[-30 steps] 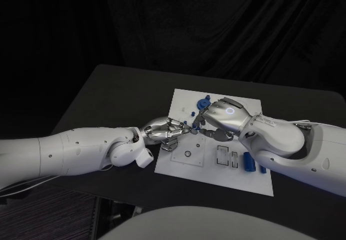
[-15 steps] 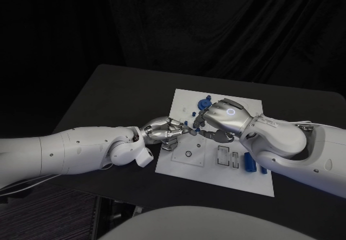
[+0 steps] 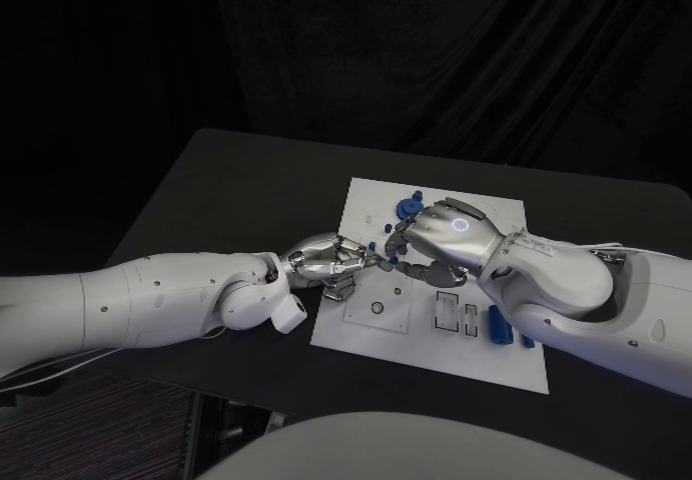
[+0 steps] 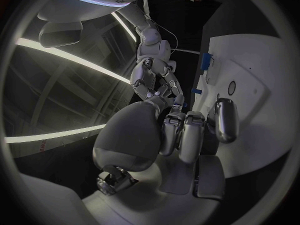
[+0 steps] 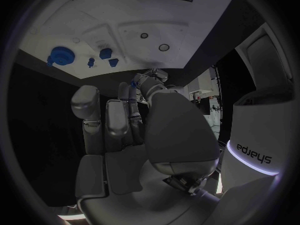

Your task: Assemble the parts on the task board

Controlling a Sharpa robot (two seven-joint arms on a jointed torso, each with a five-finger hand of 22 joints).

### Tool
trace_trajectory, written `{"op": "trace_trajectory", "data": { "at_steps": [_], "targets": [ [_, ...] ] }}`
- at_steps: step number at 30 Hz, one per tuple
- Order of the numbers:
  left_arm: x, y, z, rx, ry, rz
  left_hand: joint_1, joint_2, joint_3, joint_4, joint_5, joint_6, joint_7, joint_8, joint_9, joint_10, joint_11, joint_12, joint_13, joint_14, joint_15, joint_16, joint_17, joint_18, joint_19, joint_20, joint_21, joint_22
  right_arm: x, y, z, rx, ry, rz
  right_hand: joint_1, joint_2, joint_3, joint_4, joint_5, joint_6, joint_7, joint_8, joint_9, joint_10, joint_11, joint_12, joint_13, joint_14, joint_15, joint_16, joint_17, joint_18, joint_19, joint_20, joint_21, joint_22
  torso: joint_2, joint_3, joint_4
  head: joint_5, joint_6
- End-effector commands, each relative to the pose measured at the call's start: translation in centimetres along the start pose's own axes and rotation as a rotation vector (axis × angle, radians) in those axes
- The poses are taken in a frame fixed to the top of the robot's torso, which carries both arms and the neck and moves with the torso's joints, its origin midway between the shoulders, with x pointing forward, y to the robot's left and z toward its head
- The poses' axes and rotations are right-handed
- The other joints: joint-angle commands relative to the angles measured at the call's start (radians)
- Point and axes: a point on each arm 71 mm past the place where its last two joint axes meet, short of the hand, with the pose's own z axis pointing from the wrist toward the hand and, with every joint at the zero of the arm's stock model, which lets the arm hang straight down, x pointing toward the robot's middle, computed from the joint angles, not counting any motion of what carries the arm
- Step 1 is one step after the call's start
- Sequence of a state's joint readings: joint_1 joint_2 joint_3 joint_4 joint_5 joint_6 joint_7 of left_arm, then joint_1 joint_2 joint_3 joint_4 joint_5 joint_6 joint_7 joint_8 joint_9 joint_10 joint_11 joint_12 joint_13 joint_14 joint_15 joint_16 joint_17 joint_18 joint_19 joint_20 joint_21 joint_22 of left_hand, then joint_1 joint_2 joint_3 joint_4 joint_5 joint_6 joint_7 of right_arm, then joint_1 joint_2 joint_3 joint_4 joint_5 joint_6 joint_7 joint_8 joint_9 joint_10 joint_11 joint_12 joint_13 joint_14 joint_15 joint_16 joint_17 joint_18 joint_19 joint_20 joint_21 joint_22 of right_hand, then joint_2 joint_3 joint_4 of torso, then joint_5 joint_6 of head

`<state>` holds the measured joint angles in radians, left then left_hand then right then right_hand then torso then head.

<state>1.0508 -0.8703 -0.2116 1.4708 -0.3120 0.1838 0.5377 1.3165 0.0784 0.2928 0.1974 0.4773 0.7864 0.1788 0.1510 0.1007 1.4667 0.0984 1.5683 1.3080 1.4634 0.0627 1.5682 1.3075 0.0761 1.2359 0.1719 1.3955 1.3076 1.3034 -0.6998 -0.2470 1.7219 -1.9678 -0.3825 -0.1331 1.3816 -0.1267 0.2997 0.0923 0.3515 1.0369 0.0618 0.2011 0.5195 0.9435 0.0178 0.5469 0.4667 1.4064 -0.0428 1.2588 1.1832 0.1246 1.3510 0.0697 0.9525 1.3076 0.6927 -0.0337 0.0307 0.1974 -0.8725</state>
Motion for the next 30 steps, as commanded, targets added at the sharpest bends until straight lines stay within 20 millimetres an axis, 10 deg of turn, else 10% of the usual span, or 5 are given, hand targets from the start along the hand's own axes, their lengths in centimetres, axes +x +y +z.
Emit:
{"op": "trace_trajectory", "data": {
  "at_steps": [1, 30],
  "targets": [
    [0.18, -0.02, 0.11, 0.006, 0.012, -0.010, -0.011, -0.002, 0.002, 0.005, -0.004, 0.007, 0.002, 0.006, 0.001, 0.104, 0.007, 0.003, 0.263, 0.107, 0.001, 0.003, 0.263, 0.003, -0.008, 0.002, -0.006, 0.109, -0.16, 0.29, -0.03, -0.013, -0.025, 0.006, -0.005, 0.005, 0.003, 0.000, 0.007, -0.001, 0.002, -0.002, 0.001, 0.004, 0.002, -0.005, 0.001, 0.001, -0.006, -0.002, 0.000, -0.016, 0.006, -0.004, -0.001, 0.122, 0.000, 0.0003, -0.0008, 0.000, 0.000],
    [-0.11, 0.20, -0.10, -0.024, 0.007, -0.008, -0.021, -0.005, -0.007, 0.016, -0.021, -0.001, 0.004, 0.007, 0.003, 0.104, 0.009, 0.003, 0.263, 0.107, 0.004, 0.003, 0.263, 0.010, -0.041, 0.006, -0.028, 0.094, -0.22, 0.19, -0.17, -0.005, -0.032, 0.007, -0.003, 0.005, 0.005, 0.000, 0.010, -0.004, 0.004, -0.005, 0.002, 0.002, 0.003, -0.006, 0.003, -0.001, -0.006, -0.005, -0.003, -0.015, 0.004, -0.005, -0.006, 0.120, 0.000, -0.0005, -0.0004, 0.003, 0.000]
  ]
}}
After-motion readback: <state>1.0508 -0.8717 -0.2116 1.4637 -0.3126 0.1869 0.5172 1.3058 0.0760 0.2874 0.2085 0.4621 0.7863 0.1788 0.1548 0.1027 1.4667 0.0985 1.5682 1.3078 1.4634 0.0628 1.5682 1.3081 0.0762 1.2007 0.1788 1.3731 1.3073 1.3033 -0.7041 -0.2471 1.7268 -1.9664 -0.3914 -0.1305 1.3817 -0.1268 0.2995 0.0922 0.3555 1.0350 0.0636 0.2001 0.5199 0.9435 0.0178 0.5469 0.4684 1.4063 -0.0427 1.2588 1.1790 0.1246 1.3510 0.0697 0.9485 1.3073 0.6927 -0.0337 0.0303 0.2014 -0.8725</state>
